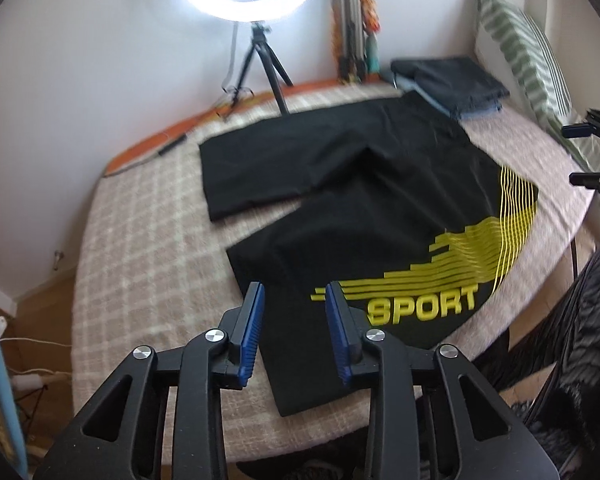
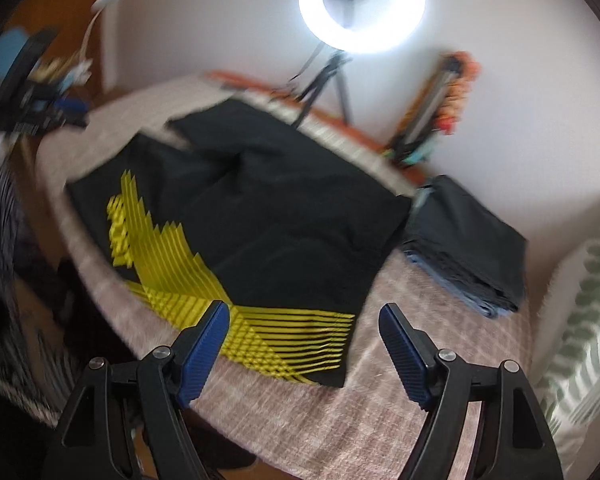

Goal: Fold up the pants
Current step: 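Move both tools to the shorts' leg hems and close on them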

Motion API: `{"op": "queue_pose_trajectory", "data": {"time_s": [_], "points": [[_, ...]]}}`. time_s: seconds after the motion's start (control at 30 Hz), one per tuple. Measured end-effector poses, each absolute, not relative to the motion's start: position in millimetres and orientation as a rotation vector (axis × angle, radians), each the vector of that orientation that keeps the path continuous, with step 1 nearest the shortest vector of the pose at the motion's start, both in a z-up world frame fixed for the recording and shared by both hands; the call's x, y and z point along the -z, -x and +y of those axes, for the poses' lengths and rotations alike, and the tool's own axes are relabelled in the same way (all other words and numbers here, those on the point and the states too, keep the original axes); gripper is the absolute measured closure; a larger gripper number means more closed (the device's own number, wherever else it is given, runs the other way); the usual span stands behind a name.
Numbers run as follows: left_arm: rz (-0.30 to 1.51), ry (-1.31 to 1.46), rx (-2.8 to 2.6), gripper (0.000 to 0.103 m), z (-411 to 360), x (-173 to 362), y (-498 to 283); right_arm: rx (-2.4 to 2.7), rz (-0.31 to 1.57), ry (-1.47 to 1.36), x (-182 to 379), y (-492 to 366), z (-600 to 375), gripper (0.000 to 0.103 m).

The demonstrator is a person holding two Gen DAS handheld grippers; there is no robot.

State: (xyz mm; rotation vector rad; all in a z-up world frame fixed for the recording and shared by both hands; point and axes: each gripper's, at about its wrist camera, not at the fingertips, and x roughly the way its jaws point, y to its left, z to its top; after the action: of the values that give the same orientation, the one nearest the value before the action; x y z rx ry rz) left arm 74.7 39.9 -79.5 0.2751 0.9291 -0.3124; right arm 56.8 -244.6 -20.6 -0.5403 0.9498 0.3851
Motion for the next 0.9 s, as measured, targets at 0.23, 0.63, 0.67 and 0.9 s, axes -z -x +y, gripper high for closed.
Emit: {"op": "queue_pose_trajectory", "data": {"time_s": [0.23,0.63,0.67,0.9], "points": [[1.01,-0.343,0.405,0.076,26,112,-73,-0.56,1.098,0.717,93,-54,-208,0.034],[1.096,-0.493,0.567,0.072,19,150,-53,-0.594,1.153,0.918,138,-50,-193,0.039],[1.103,-0.514,0.579,0.069,18,153,-50,-0.593,1.157,0.913,138,-50,-192,0.04],[1.102,-0.606,0.609,0.057,10,163,-42,-0.621,1.217,0.803,138,-59,-187,0.084]]}}
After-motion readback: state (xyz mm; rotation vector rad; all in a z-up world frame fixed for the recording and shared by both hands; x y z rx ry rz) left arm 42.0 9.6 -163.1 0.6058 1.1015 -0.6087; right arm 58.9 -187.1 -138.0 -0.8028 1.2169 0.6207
